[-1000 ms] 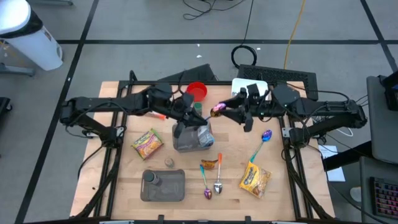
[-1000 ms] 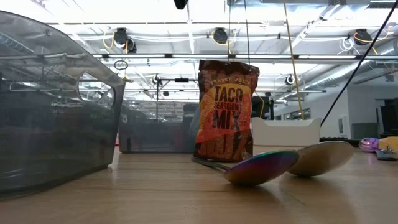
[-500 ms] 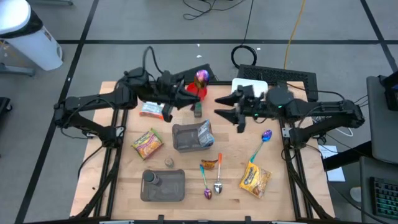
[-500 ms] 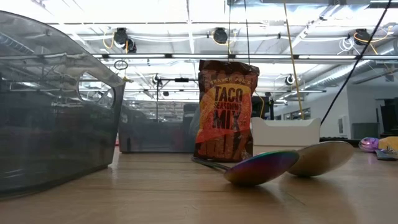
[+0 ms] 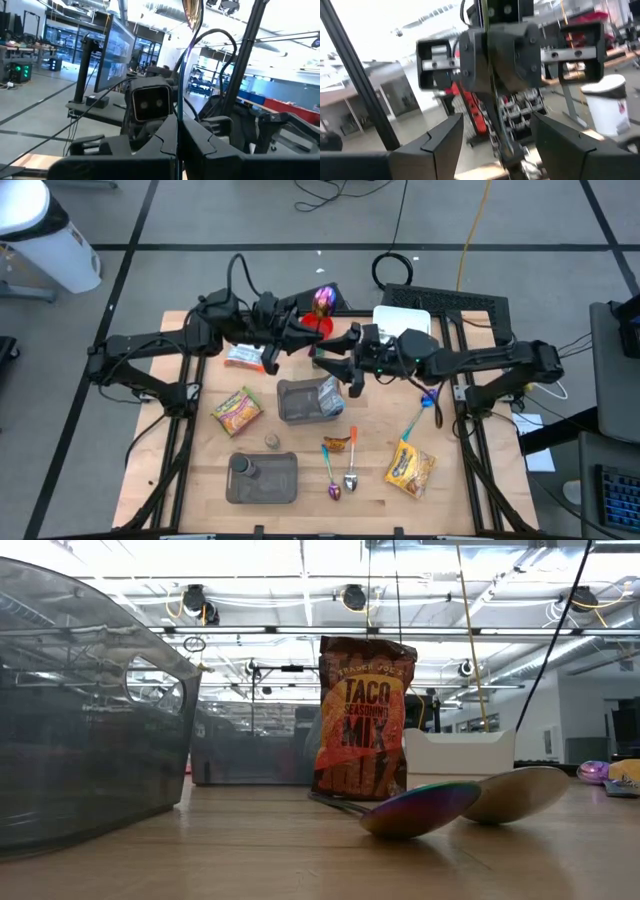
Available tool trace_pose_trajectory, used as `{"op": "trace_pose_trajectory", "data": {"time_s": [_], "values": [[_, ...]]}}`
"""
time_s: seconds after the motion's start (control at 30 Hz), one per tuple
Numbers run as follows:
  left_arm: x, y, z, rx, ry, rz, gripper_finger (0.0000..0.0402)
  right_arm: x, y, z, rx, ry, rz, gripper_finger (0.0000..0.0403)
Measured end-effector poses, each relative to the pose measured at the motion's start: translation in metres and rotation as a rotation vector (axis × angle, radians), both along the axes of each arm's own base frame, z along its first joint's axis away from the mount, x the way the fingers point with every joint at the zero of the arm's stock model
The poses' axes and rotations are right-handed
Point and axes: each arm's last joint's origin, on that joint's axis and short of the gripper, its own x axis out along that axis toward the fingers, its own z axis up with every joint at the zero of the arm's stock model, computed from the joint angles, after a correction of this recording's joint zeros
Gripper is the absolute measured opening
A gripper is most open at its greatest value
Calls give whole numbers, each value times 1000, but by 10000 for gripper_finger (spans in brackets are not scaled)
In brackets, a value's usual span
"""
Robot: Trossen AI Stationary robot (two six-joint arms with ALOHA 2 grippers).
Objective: Pick & Place Food Item
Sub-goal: Put the top left purple spoon into the white bin
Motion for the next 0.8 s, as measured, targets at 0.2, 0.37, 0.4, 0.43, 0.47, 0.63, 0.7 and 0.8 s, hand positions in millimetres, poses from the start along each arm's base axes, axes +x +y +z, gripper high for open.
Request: {"op": "trace_pose_trajectory", "data": {"time_s": [0.2, 0.37, 0.4, 0.43, 0.47, 0.63, 0.7, 0.8], "values": [[0, -1, 0, 0, 3, -4, 6, 9, -1, -5, 32, -49, 7, 206], [0, -1, -1, -1, 6, -3, 10, 14, -1, -10, 51, -36, 12, 176], [0, -1, -1, -1, 8, -4, 10, 14, -1, -9, 51, -37, 12, 166], [0, -1, -1, -1, 8, -4, 7, 13, -1, -9, 51, -41, 12, 154], [0, -1, -1, 0, 8, -6, 6, 13, -1, -8, 51, -46, 13, 140], [1, -1, -3, -1, 29, -5, 12, 13, -1, -8, 33, -44, 8, 45], [1, -1, -4, -7, 37, -3, 9, 13, -1, -9, 2, -40, -1, 14], [1, -1, -4, -9, 40, 0, 7, 13, -1, -9, -7, -40, -7, 13]]}}
